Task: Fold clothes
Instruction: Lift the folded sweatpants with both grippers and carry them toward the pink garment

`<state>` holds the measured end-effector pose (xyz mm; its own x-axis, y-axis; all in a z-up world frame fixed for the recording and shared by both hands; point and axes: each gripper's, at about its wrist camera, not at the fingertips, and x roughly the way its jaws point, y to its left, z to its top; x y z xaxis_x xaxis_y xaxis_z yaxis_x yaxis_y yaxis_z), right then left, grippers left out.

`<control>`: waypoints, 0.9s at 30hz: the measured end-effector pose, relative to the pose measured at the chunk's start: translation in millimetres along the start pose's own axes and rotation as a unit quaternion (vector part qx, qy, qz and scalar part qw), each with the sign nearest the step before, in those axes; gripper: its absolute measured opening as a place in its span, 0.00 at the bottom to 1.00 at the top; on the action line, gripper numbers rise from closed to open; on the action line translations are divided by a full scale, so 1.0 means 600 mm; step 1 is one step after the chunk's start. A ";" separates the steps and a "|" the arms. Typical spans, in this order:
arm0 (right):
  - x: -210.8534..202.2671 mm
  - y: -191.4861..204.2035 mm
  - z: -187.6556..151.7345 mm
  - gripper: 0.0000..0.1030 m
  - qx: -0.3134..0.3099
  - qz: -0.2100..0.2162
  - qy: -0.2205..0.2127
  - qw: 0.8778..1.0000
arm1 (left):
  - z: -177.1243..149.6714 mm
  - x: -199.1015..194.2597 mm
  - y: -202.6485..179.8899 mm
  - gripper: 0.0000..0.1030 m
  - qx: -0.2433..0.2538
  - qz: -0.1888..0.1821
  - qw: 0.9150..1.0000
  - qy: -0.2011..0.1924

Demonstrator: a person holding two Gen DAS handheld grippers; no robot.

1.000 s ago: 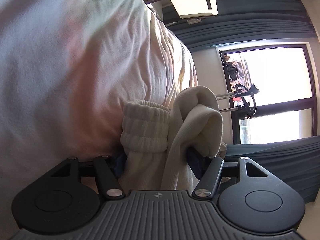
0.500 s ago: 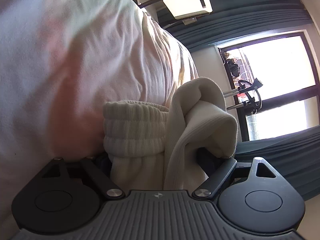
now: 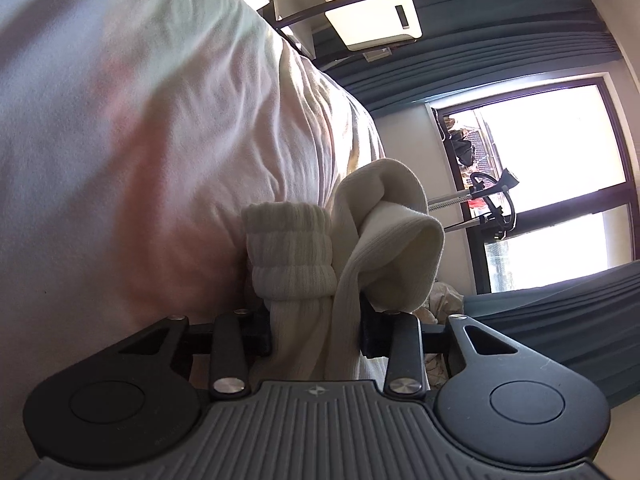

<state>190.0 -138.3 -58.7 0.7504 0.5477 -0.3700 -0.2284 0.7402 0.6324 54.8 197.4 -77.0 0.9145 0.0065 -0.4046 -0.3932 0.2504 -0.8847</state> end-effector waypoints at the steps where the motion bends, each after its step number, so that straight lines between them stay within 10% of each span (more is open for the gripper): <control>1: -0.006 0.006 0.003 0.48 -0.005 0.000 -0.006 1.000 | 0.002 -0.005 -0.003 0.39 0.000 -0.004 1.000 0.003; 16: -0.269 0.060 0.144 0.43 -0.053 0.013 -0.125 0.991 | -0.082 -0.085 -0.167 0.39 0.085 -0.114 0.989 0.035; 27: -0.550 -0.193 0.292 0.43 -0.020 -0.089 -0.217 0.972 | -0.411 0.023 -0.351 0.39 0.133 -0.187 0.957 0.179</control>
<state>77.4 -472.9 109.3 0.9691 0.2006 -0.1438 -0.0887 0.8268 0.5555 126.9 -94.0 46.9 0.8765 -0.4516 -0.1671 0.0364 0.4082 -0.9121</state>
